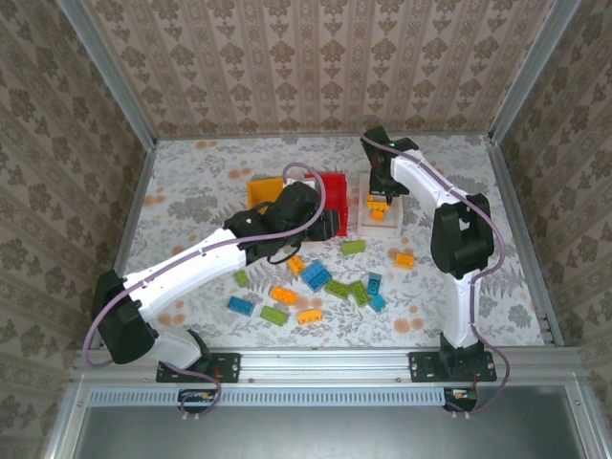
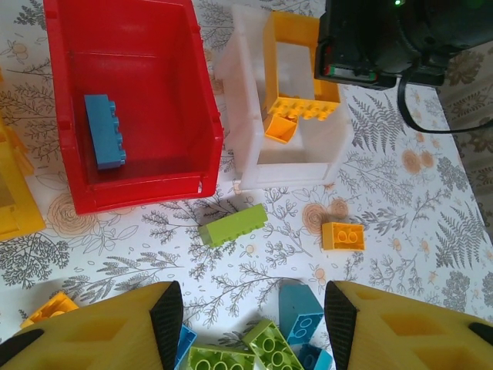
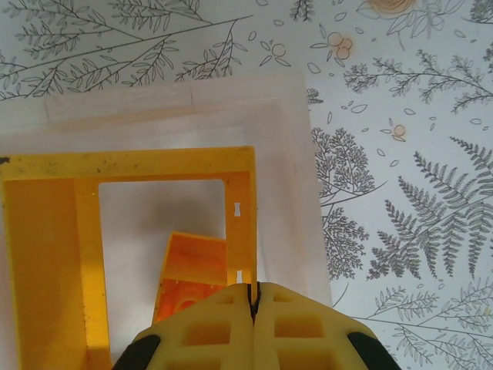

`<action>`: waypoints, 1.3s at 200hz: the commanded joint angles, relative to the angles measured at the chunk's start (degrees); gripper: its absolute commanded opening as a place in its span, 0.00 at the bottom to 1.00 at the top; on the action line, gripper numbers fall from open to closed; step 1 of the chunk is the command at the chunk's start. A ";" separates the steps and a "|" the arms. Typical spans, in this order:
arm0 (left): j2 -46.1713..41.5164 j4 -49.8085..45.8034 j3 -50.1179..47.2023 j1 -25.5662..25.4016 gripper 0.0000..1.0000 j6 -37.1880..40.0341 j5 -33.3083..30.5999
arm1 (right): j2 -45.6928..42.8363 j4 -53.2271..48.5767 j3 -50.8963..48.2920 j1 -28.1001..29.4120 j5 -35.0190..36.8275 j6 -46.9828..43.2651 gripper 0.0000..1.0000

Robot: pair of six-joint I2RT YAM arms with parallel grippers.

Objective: Sort the legos into containers by color

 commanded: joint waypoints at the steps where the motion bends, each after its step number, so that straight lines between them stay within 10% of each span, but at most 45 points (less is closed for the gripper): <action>1: -0.86 -0.17 0.81 -0.54 0.55 1.28 -0.58 | 2.11 -3.55 2.80 0.06 -0.08 1.15 0.00; 148: -3.31 -2.21 -2.37 -1.12 0.55 -0.05 -2.59 | 0.55 -3.38 5.70 1.14 -1.76 0.21 0.25; 217: -7.47 -9.08 -4.34 -0.56 0.55 -3.66 -5.38 | -15.81 1.88 -0.26 3.16 -2.84 -3.38 0.33; 260: -14.37 -17.38 -9.39 3.88 0.55 -8.01 -3.01 | -37.30 13.89 -20.35 8.89 -18.61 -7.54 0.47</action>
